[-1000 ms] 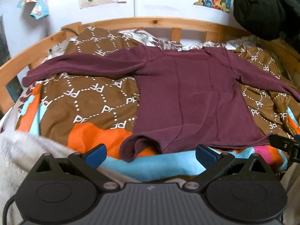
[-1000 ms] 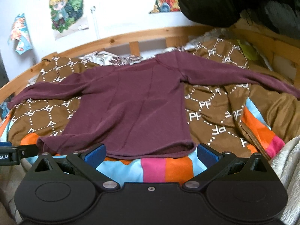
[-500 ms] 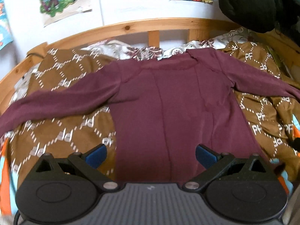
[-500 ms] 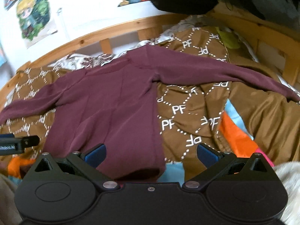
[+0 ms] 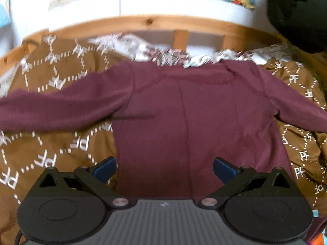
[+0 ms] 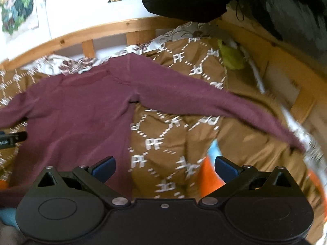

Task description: Fold small clothes

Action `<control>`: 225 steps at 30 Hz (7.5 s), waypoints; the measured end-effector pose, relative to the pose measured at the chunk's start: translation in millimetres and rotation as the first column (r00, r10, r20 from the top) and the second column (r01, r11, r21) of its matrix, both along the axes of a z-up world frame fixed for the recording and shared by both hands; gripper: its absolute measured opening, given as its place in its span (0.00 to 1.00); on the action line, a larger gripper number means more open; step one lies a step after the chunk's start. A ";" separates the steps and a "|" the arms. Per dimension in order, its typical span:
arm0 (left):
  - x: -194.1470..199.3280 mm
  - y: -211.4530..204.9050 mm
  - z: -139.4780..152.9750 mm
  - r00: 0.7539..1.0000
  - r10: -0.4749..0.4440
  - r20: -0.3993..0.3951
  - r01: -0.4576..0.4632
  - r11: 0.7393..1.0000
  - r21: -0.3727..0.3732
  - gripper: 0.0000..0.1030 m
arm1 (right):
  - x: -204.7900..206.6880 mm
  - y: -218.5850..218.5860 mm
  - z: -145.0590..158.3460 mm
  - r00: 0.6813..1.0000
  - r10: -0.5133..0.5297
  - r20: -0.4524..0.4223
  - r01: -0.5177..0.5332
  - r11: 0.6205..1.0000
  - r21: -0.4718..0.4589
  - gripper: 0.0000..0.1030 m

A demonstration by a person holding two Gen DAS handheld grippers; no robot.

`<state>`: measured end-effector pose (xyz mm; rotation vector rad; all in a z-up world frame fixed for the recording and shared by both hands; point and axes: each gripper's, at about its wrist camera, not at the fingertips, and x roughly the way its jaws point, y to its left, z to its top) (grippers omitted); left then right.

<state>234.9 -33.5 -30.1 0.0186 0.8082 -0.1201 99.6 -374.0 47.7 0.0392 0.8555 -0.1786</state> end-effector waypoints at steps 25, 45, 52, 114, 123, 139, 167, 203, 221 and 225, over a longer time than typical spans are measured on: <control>3.8 8.3 -12.8 0.996 0.007 -0.088 -0.012 0.999 -0.052 0.99 | 30.6 -149.1 -42.0 0.987 0.009 -0.162 -0.070 0.924 -0.375 0.59; -5.6 19.4 3.4 0.998 0.010 -0.059 -0.017 0.994 -0.107 0.99 | 36.5 -124.6 67.2 0.992 0.070 -0.105 -0.072 0.997 -0.015 0.05; -10.3 34.6 16.4 0.998 0.010 -0.055 -0.018 0.987 -0.161 1.00 | 57.6 -36.7 112.0 0.975 0.212 -0.062 -0.195 0.957 0.213 0.05; 50.5 22.4 -62.5 0.937 0.174 -0.302 -0.150 0.984 0.099 1.00 | 122.7 74.0 -111.4 0.921 0.389 -0.026 -0.359 0.821 -0.443 0.10; 37.1 17.8 -56.7 0.927 0.170 -0.334 -0.140 0.984 0.113 1.00 | 138.9 18.8 -78.6 0.965 0.173 0.197 -0.167 0.985 -0.047 0.61; 6.6 -2.2 -54.1 0.935 0.171 -0.310 -0.137 0.982 0.129 1.00 | 244.7 -14.9 -104.6 0.933 0.005 0.360 -0.113 0.953 0.280 0.06; -24.1 70.9 4.5 0.951 0.215 -0.221 -0.230 0.972 -0.046 0.99 | 177.4 26.9 -129.2 0.992 0.106 0.069 -0.086 0.965 -0.248 0.91; -18.3 312.1 49.5 0.526 0.844 0.101 -0.690 0.493 -0.530 0.07 | 111.7 100.5 -96.5 0.909 0.354 0.220 -0.343 0.935 -0.087 0.99; -26.1 202.4 143.4 0.709 0.375 0.597 -0.140 0.905 -0.402 0.07 | 96.8 90.9 -71.8 0.898 0.327 0.295 -0.322 0.945 -0.066 0.99; -11.6 140.5 155.9 0.750 0.148 0.645 0.078 0.948 -0.308 0.07 | 94.6 80.8 -64.4 0.907 0.282 0.314 -0.286 0.958 -0.036 0.99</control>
